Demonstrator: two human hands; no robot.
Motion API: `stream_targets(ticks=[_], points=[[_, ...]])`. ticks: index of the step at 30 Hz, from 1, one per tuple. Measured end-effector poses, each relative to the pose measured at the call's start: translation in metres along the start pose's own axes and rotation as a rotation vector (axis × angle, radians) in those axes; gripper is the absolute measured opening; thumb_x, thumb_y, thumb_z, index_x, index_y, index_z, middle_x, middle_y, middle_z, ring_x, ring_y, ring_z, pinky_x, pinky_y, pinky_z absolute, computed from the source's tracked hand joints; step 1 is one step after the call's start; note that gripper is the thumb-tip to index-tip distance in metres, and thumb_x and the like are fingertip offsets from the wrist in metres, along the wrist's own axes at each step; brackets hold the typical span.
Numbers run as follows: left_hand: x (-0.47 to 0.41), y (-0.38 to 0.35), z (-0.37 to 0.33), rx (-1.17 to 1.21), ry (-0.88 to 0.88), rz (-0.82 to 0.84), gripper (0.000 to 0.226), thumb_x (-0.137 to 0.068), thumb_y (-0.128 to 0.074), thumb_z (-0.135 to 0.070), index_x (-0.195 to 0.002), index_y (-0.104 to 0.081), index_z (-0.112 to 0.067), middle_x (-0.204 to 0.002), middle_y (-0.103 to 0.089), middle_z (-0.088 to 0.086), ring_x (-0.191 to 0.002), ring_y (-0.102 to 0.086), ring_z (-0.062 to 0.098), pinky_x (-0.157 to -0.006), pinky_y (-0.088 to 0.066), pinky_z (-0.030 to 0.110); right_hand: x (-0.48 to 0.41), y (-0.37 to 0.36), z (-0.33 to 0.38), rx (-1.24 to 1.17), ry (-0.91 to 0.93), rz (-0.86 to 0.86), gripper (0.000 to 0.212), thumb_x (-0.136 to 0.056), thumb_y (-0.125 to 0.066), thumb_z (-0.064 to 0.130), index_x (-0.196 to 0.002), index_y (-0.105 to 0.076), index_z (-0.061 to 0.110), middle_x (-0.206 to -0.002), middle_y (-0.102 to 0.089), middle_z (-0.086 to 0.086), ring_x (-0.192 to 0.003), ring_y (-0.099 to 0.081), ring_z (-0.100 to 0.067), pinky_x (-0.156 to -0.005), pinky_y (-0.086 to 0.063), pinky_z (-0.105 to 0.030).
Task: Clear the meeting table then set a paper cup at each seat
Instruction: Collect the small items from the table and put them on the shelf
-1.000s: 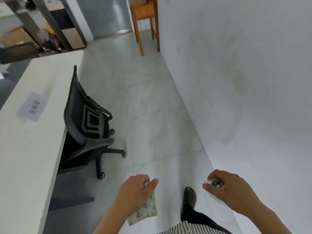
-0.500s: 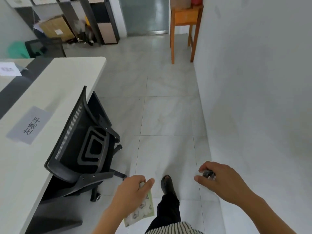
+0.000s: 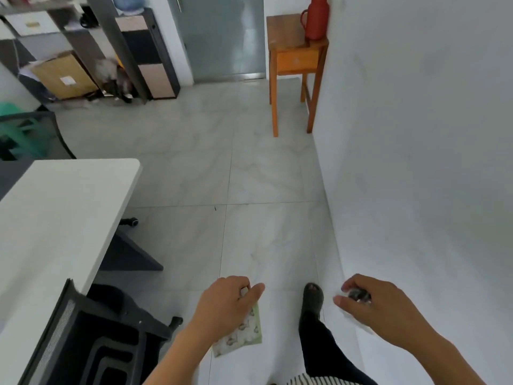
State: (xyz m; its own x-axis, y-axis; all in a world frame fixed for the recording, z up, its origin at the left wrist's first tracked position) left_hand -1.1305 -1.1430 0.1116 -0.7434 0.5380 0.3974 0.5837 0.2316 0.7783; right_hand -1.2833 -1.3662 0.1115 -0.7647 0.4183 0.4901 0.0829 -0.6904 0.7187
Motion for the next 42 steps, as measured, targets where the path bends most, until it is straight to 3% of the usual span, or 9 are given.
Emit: stream_targets(ticks=[6,12,16,23,28,34,42], points=[[-0.139,0.057,-0.011,-0.048,0.101,-0.045,0.047,-0.094,-0.044,-0.053,-0.065,-0.04,-0.017,-0.06,-0.045,-0.002,-0.053,-0.039,0.012,-0.053,-0.031,0.025,-0.165,0.069,0.035,0.067,0.063,0.042,0.029,-0.081,-0.06,0.062,-0.096,-0.059,0.038,-0.093,-0.066,0.017,-0.083,-0.061,-0.002,-0.077,-0.051,-0.022],[-0.237,0.136,-0.022,0.073,0.184,-0.161,0.048,-0.095,-0.044,-0.052,-0.063,-0.042,-0.016,-0.058,-0.051,-0.002,-0.049,-0.041,0.01,-0.05,-0.032,0.024,-0.309,0.143,0.135,0.152,0.225,0.115,0.031,-0.081,-0.063,0.059,-0.099,-0.062,0.035,-0.096,-0.066,0.016,-0.086,-0.062,-0.003,-0.077,-0.051,-0.024],[-0.285,0.163,0.019,0.156,0.3,-0.203,0.049,-0.095,-0.045,-0.053,-0.062,-0.041,-0.016,-0.059,-0.055,-0.001,-0.049,-0.044,0.009,-0.049,-0.032,0.021,-0.394,0.163,0.209,0.148,0.323,0.156,0.026,-0.08,-0.066,0.056,-0.094,-0.063,0.034,-0.089,-0.068,0.015,-0.079,-0.063,-0.001,-0.071,-0.05,-0.021],[-0.404,0.243,0.111,0.277,0.424,-0.27,0.049,-0.094,-0.048,-0.051,-0.058,-0.037,-0.019,-0.047,-0.04,-0.004,-0.044,-0.043,0.009,-0.051,-0.033,0.025,-0.541,0.152,0.313,0.214,0.374,0.236,0.028,-0.079,-0.063,0.06,-0.093,-0.061,0.036,-0.089,-0.067,0.015,-0.08,-0.062,-0.002,-0.073,-0.052,-0.022],[-0.513,0.353,0.141,0.328,0.379,-0.302,0.051,-0.092,-0.049,-0.054,-0.056,-0.036,-0.02,-0.049,-0.043,-0.005,-0.046,-0.047,0.01,-0.054,-0.037,0.028,-0.632,0.18,0.398,0.174,0.327,0.209,0.028,-0.077,-0.064,0.063,-0.088,-0.06,0.038,-0.085,-0.067,0.013,-0.076,-0.064,-0.005,-0.074,-0.055,-0.027],[-0.637,0.455,0.156,0.309,0.288,-0.3,0.05,-0.094,-0.05,-0.05,-0.057,-0.037,-0.019,-0.048,-0.036,-0.004,-0.044,-0.036,0.009,-0.05,-0.029,0.026,-0.738,0.215,0.469,0.072,0.271,0.161,0.024,-0.075,-0.069,0.059,-0.083,-0.062,0.037,-0.08,-0.069,0.012,-0.069,-0.064,-0.005,-0.069,-0.051,-0.022],[-0.794,0.543,0.224,0.322,0.38,-0.294,0.051,-0.093,-0.052,-0.049,-0.054,-0.034,-0.021,-0.047,-0.035,-0.005,-0.044,-0.033,0.008,-0.05,-0.028,0.025,-0.926,0.221,0.579,0.198,0.322,0.235,0.023,-0.08,-0.063,0.059,-0.089,-0.059,0.038,-0.08,-0.062,0.02,-0.076,-0.06,0.0,-0.066,-0.045,-0.017]])
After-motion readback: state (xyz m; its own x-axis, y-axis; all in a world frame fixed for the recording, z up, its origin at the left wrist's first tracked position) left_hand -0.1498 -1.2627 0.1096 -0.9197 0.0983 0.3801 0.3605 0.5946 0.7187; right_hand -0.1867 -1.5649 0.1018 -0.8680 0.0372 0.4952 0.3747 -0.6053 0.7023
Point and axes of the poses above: each hand's wrist, its own x-axis away from the middle knuckle, its own y-axis out of the back of the hand, z = x × y, the point moved 10 cm from there along -x, towards the middle knuckle
